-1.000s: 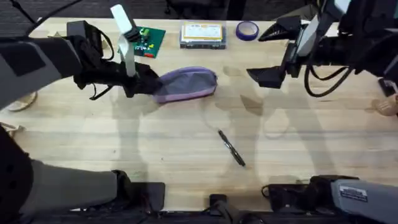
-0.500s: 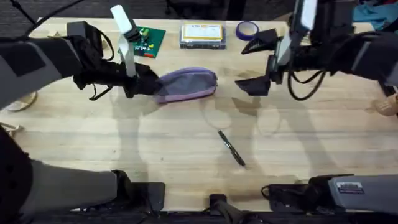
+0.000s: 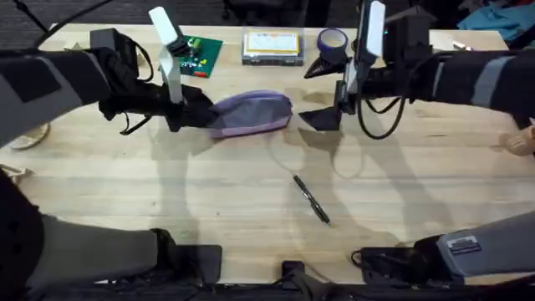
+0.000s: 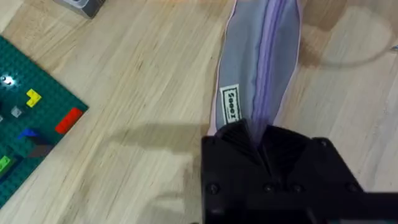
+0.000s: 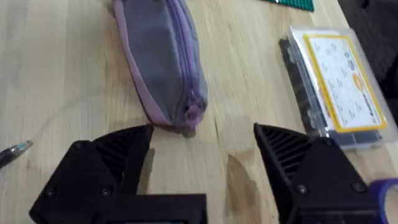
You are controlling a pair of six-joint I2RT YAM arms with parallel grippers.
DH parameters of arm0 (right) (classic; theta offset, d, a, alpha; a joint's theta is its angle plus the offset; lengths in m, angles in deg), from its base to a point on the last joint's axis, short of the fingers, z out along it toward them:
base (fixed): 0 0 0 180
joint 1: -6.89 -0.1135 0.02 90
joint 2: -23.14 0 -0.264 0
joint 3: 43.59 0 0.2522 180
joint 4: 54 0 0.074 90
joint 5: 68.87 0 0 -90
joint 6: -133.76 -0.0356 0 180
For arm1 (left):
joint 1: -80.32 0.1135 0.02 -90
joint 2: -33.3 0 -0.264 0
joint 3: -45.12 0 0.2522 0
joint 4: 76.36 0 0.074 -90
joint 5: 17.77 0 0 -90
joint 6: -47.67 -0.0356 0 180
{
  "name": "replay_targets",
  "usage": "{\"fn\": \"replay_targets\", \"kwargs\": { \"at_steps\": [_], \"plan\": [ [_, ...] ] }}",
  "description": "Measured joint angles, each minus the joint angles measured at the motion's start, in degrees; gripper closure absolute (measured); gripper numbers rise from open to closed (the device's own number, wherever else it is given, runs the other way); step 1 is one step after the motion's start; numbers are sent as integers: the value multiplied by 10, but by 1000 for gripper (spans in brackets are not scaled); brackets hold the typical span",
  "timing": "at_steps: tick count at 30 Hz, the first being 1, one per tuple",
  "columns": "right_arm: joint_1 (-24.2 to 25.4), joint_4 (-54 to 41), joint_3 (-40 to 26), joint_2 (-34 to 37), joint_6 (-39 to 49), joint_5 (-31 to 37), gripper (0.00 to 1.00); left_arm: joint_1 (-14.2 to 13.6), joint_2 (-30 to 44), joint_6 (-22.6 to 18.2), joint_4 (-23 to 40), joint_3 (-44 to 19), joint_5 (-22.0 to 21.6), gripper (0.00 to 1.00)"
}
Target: Unzip the bag, pick up the pens from the table one at a time and place them inside, then zip the bag closed.
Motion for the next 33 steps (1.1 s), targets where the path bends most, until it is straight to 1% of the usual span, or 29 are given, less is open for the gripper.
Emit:
{"fn": "replay_targets", "kwargs": {
  "at_steps": [4, 7, 9, 12, 14, 19, 21, 24, 26, 27, 30, 33],
  "plan": [
    [-16, 17, 0, 12, 0, 0, 65, 0, 0, 0, 0, 0, 0, 958],
    [-26, 31, 0, 24, 0, 0, 68, 0, 0, 0, 0, 0, 0, 958],
    [-30, 39, 0, 29, 0, 0, 71, 0, 0, 0, 0, 0, 0, 958],
    [-33, 50, 0, 36, 0, 0, 101, 0, 0, 0, 0, 0, 0, 958],
    [-35, 54, 0, 40, 0, 0, 137, 0, 0, 0, 0, 0, 0, 958],
    [-38, 65, 0, 52, 0, 0, 175, 0, 0, 0, 0, 0, 0, 958],
    [-40, 68, 0, 58, 0, 0, 246, 0, 0, 0, 0, 0, 0, 958],
    [-43, 68, 0, 64, 0, 0, 454, 0, 0, 0, 0, 0, 0, 958],
    [-44, 68, 0, 64, 0, 0, 551, 0, 0, 0, 0, 0, 0, 958],
    [-45, 68, 0, 64, 0, 0, 695, 0, 0, 0, 0, 0, 0, 958],
    [-45, 67, 0, 64, 0, 0, 796, 0, 0, 0, 0, 0, 0, 958],
    [-45, 66, 0, 64, 0, 0, 850, 0, 0, 0, 0, 0, 0, 958]
  ]
}}
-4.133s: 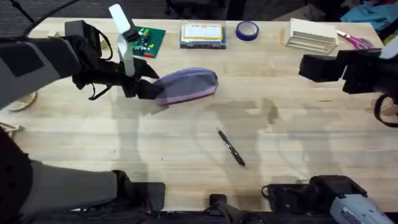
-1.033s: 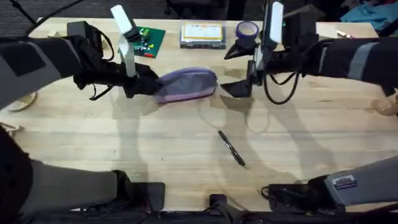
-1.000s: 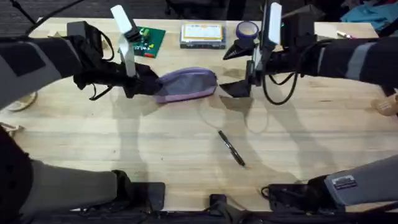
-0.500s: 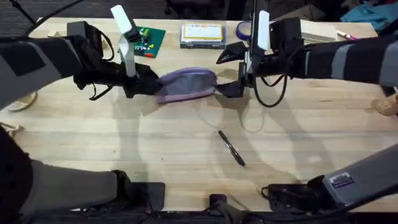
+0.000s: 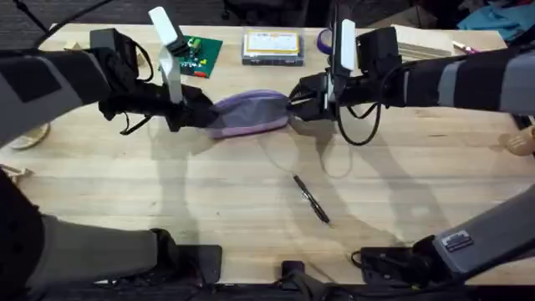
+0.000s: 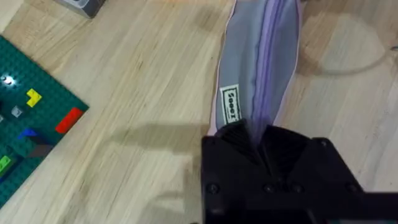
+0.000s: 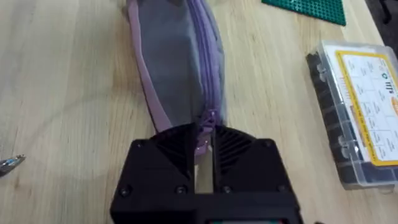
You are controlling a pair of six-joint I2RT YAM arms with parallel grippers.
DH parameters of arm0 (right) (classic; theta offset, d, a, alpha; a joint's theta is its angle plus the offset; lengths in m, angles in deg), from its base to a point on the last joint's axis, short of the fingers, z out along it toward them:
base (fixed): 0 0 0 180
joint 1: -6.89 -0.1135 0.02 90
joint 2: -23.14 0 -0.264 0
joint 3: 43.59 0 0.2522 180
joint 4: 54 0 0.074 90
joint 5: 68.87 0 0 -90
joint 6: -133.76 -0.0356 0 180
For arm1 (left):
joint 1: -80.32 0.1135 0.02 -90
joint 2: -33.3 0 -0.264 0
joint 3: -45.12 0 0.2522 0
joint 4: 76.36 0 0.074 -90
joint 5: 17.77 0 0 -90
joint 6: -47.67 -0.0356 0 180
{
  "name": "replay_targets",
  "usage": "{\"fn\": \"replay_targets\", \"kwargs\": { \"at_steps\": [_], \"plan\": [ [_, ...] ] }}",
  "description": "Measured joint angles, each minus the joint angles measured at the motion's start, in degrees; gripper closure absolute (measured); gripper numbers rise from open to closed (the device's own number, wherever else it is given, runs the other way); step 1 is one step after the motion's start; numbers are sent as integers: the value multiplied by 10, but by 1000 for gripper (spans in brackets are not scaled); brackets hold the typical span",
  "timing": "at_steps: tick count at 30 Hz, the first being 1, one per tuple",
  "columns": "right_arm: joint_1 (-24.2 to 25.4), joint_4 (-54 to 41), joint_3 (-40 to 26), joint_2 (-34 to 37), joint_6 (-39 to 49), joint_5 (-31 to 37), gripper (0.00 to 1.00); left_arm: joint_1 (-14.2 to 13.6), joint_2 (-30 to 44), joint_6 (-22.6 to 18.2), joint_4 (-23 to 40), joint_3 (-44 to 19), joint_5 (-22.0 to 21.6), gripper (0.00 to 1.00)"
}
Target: Unzip the bag, pick up the pens from the table one at a time and place them inside, then zip the bag closed.
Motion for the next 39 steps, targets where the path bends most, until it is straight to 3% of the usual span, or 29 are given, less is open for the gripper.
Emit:
{"fn": "replay_targets", "kwargs": {
  "at_steps": [15, 19, 39],
  "plan": [
    [19, -2, 0, 0, 0, -12, 861, 0, 0, 0, 1, 0, 1, 958],
    [19, -3, 0, 0, 0, -13, 958, 0, 0, 0, 0, 0, 1, 958],
    [20, -11, 0, -47, 0, -2, 970, 0, 0, 0, 0, 0, 5, 958]
  ]
}}
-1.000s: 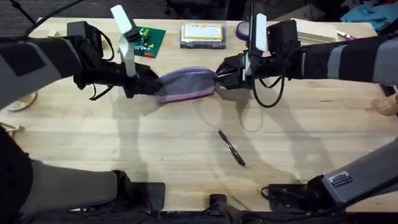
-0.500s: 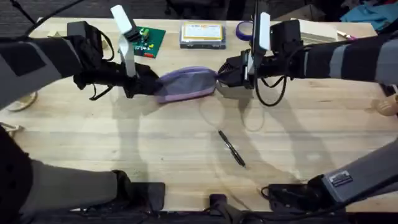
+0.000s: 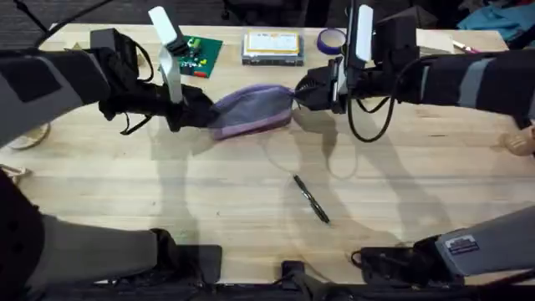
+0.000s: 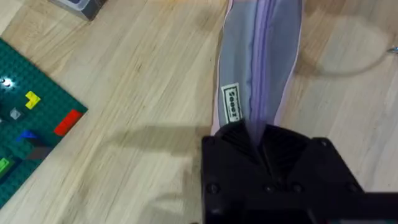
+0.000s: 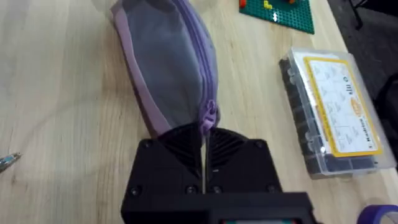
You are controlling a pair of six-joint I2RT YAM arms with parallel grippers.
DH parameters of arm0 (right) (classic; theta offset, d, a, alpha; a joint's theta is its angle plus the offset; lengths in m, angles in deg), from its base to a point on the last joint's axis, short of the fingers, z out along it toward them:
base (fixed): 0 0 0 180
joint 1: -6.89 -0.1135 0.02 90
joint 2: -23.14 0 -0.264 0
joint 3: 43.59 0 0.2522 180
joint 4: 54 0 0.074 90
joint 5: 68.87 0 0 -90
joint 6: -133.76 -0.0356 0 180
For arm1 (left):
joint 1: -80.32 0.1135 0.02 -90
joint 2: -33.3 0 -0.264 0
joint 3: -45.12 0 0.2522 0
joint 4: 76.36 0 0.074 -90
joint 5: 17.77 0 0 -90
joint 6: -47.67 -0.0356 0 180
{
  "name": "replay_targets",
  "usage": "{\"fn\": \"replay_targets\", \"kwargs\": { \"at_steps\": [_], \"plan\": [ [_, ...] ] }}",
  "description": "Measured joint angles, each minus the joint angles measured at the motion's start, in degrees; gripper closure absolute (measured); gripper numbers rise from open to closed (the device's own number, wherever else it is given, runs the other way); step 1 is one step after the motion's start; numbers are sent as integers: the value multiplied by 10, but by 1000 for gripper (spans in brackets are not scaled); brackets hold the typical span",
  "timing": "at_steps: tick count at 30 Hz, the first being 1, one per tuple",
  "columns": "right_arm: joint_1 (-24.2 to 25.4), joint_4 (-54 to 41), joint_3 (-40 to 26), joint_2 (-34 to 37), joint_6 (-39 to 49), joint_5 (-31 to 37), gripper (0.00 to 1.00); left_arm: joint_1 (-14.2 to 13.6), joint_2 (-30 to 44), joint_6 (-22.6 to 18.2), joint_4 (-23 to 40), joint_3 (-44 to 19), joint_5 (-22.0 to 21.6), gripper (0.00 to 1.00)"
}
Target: Unzip the bag, pick up the pens from the table one at a time and place them inside, then zip the bag closed.
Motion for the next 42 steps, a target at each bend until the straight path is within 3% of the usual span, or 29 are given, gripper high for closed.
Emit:
{"fn": "replay_targets", "kwargs": {
  "at_steps": [16, 26, 31, 42],
  "plan": [
    [10, -48, 0, -91, -9, 2, 970, -5, 0, 0, 0, 0, 28, 957],
    [15, -68, 1, -110, -50, 2, 970, -5, 0, 0, 3, 0, 16, 958],
    [19, -53, 1, -120, -72, -31, 971, -4, 0, 0, 3, 0, 4, 958],
    [-97, -51, 0, -126, -76, -13, 970, -3, 0, 0, 3, 0, 4, 958]
  ]
}}
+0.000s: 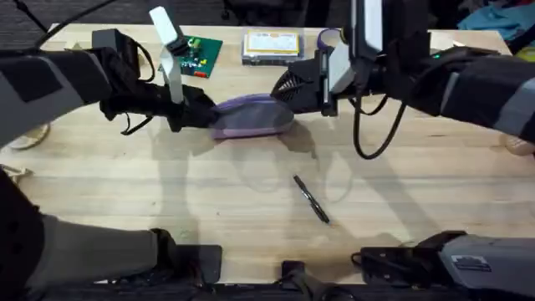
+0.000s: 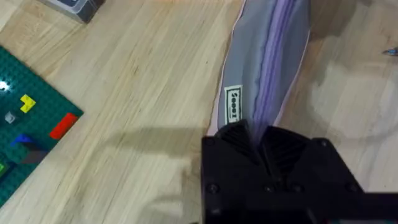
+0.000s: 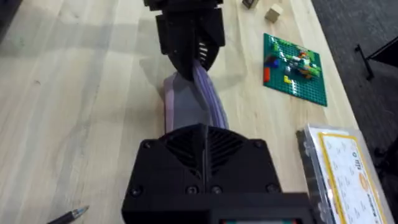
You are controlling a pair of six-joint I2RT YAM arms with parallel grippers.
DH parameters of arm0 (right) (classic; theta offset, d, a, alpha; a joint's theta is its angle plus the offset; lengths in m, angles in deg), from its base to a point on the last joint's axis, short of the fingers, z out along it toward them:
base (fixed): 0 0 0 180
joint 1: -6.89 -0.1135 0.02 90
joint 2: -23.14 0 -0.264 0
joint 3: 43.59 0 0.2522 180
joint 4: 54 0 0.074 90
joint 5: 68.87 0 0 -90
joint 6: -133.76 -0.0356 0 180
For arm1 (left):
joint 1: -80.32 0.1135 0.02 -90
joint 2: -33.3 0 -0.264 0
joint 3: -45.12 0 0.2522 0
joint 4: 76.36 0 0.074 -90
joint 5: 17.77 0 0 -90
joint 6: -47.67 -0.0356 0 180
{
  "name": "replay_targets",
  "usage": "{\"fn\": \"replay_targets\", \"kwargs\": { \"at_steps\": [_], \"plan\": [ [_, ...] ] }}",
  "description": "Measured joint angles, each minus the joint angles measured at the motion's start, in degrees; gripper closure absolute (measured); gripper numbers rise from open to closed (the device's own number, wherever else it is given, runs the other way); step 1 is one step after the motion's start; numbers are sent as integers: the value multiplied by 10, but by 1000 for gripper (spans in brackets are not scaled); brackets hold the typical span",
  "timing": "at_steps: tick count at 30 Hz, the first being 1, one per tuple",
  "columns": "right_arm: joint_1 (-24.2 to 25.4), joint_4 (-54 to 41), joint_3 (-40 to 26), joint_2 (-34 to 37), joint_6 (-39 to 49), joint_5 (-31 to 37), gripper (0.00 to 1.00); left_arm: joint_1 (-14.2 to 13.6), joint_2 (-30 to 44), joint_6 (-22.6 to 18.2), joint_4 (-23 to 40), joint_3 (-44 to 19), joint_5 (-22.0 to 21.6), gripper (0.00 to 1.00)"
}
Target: Unzip the bag, pick up the pens from the table one at a time and place them inside, then zip the bag closed.
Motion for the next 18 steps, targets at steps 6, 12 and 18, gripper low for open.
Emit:
{"fn": "replay_targets", "kwargs": {
  "at_steps": [6, 12, 18],
  "plan": [
    [-7, 0, 0, 0, -21, 13, 512, 0, 0, 0, 0, 0, 0, 958],
    [-7, -7, 0, 0, -23, 53, 6, 0, 0, 0, 0, 0, 0, 958],
    [-7, -33, 0, 0, -26, 93, 4, 0, 0, 0, 0, 0, 0, 958]
  ]
}}
